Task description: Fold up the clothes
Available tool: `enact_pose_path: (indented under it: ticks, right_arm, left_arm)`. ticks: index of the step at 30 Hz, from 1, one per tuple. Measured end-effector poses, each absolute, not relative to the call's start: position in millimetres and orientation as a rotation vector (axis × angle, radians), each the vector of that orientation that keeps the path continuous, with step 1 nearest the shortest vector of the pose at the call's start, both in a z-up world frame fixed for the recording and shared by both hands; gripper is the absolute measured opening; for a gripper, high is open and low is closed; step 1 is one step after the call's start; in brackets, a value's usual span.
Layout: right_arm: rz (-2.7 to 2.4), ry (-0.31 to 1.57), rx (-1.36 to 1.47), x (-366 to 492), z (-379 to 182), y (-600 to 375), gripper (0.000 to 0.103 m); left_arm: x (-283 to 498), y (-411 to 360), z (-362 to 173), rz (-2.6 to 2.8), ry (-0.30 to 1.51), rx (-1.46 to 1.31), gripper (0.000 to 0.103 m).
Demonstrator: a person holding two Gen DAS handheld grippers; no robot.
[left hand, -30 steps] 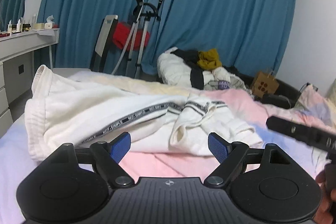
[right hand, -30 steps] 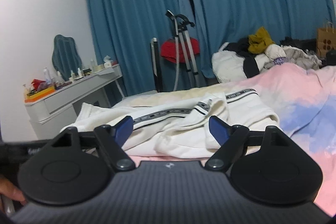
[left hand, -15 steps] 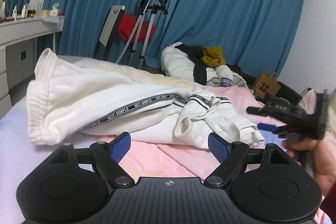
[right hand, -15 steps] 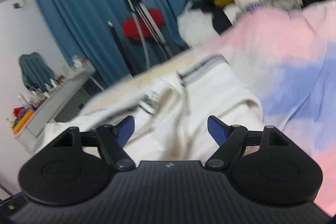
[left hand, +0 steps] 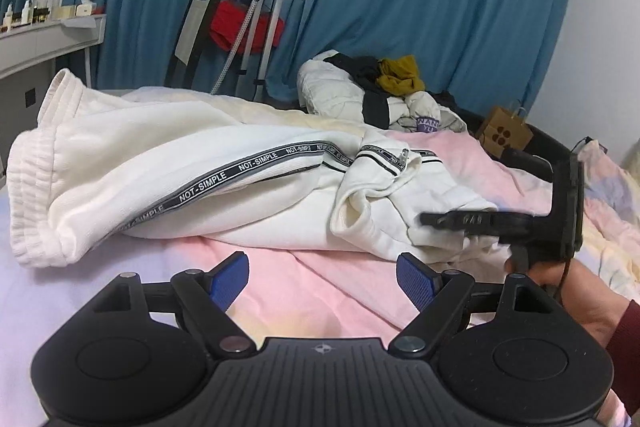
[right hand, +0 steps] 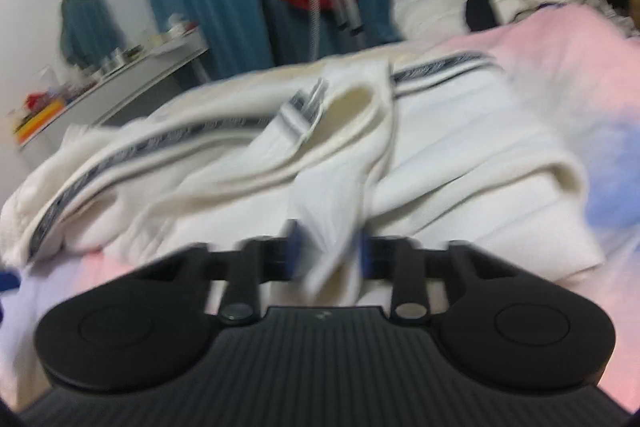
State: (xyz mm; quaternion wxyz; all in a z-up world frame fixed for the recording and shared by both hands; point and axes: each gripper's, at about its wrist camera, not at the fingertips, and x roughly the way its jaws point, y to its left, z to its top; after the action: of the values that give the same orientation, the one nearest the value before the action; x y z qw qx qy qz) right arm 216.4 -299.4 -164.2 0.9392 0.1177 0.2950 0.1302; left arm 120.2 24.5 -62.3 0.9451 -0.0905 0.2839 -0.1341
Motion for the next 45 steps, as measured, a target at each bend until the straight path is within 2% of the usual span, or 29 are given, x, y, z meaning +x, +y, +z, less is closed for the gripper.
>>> enact_pose_path:
  ticks: [6,11,15,18,21,24,26,29,30,31,32,38,45]
  right_arm:
    - [0.08,0.444,0.26,223,-99,-356,0.012]
    - [-0.195,0.355,0.216,244,-63,-447,0.01]
    - [-0.381,0.44,0.268,281,-87,-533,0.01]
    - [-0.46,0.558,0.338,303,-128,-578,0.011]
    - [-0.463,0.597,0.408,306,-164,-593,0.011]
    - [-0.462,0.575,0.424,294,-173,-589,0.014]
    - [-0.463,0.548,0.428,288,-166,-588,0.017]
    - [-0.466,0.512,0.432,275,-144,-587,0.043]
    - [-0.466,0.499,0.431,269,-136,-586,0.058]
    - [-0.464,0.485,0.427,263,-127,-583,0.068]
    - [-0.461,0.466,0.416,258,-117,-577,0.072]
    - [-0.259,0.454,0.381,245,-74,-501,0.074]
    - [0.135,0.64,0.597,268,-110,-373,0.072]
  left_arm:
    - [117,28,-62,-0.268,0.564,-0.203,0.083]
    - [125,27,-59,-0.271,0.533,-0.212,0.083]
    - [139,25,-62,-0.273,0.52,-0.203,0.083]
    - [152,25,-69,-0.269,0.541,-0.22,0.083]
    - [161,26,-74,-0.261,0.56,-0.23,0.083]
    - [167,27,-77,-0.258,0.569,-0.237,0.083]
    - [167,29,-76,-0.263,0.562,-0.235,0.083]
    - [161,31,-72,-0.275,0.549,-0.247,0.083]
    - [159,33,-70,-0.278,0.543,-0.25,0.083]
    - [156,34,-68,-0.278,0.537,-0.251,0.083]
    - [153,35,-65,-0.273,0.531,-0.252,0.083]
    - [143,63,-62,-0.261,0.567,-0.429,0.083]
    - [150,127,-92,-0.199,0.639,-0.875,0.084]
